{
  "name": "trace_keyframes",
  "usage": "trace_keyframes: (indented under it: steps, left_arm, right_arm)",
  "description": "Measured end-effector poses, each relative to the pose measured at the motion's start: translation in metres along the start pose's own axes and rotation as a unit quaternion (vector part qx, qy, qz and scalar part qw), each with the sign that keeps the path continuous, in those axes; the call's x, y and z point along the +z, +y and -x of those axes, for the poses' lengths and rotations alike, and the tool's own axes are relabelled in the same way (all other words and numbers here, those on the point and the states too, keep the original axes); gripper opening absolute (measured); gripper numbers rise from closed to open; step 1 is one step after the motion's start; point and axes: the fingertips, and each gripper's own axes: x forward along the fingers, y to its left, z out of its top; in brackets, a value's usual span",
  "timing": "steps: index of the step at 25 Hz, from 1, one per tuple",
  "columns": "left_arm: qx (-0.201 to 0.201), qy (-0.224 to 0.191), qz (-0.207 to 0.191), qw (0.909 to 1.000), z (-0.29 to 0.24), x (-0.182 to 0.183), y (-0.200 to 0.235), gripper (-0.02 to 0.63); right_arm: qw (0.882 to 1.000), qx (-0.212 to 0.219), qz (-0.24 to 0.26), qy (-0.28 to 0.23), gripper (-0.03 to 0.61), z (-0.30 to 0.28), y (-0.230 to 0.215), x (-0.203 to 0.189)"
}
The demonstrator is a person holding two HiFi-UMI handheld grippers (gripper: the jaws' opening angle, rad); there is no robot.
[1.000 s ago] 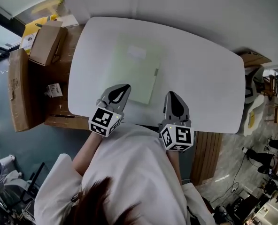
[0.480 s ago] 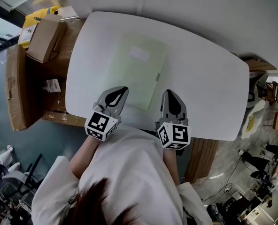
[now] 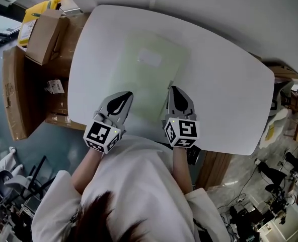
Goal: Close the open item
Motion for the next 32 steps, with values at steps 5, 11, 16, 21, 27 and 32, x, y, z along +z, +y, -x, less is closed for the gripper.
trace_keyframes:
  steps: [5,11,16,21,27,32]
  left_arm:
    - [0.021,0.001,0.01,0.9997,0.001,0.001,0.01,0.008]
    - [0.035,0.004,0.018,0.9992,-0.002,0.001,0.015,0.009]
    - [0.016,0.006,0.021,0.9996,-0.004,0.002,0.007,0.008]
    - [0.02,0.006,0.027,0.9994,-0.006,0.002,0.007,0.008]
    - [0.016,0.005,0.026,0.9995,-0.005,0.0,0.0,0.008]
    - [0.016,0.002,0.026,0.9995,-0.003,0.002,0.0,0.008]
  right_arm:
    - [0.999,0.012,0.001,0.038,0.005,-0.027,-0.003,-0.022]
    - [0.998,0.01,-0.002,0.06,0.005,-0.043,-0.01,-0.039]
    - [0.999,0.01,0.0,0.045,0.005,-0.035,-0.011,-0.045]
    - [0.999,0.025,-0.004,0.02,0.005,-0.04,-0.008,-0.043]
    - [0.999,0.022,0.013,0.027,0.005,-0.037,-0.01,-0.046]
    - [0.999,0.019,0.022,0.028,0.005,-0.039,-0.009,-0.045]
